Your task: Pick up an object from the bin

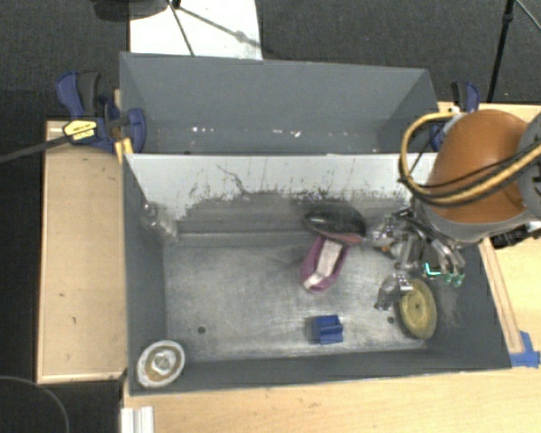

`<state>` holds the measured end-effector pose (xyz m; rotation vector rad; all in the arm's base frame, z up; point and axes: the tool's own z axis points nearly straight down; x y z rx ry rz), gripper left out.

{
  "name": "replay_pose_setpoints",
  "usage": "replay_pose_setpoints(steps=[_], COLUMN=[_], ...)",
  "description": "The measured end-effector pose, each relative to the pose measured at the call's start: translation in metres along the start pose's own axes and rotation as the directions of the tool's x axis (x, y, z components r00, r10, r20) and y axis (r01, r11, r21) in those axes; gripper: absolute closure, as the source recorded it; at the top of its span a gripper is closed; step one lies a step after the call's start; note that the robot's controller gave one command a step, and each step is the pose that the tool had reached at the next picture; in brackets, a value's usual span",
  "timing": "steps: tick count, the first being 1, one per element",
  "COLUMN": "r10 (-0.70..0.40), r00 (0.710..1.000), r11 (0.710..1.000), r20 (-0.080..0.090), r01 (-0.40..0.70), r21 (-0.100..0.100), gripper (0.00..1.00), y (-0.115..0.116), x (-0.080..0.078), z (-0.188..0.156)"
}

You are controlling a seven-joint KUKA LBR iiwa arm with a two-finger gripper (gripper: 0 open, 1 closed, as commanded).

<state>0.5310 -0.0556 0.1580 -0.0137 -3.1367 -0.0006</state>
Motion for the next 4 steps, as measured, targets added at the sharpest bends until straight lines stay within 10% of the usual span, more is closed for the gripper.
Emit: replay_pose_setpoints(steps=[1,2,3,4], r10=[-0.288,-0.153,-0.155,-0.287], r00=[0.958,0.988,0.988,0.958], r11=[0.958,0.988,0.988,0.958], r20=[0.007,0.009,0.019,0.014], r01=[0.288,0.153,0.155,0.287], r21=[0.000,-0.004,-0.003,0.004], gripper=[0.00,0.00,1.00,1.00], y=[0.081,0.065,0.065,0.073], x=[-0.059,-0.063,-0.066,-0.061], z=[0.064,0.084,0.082,-0.085])
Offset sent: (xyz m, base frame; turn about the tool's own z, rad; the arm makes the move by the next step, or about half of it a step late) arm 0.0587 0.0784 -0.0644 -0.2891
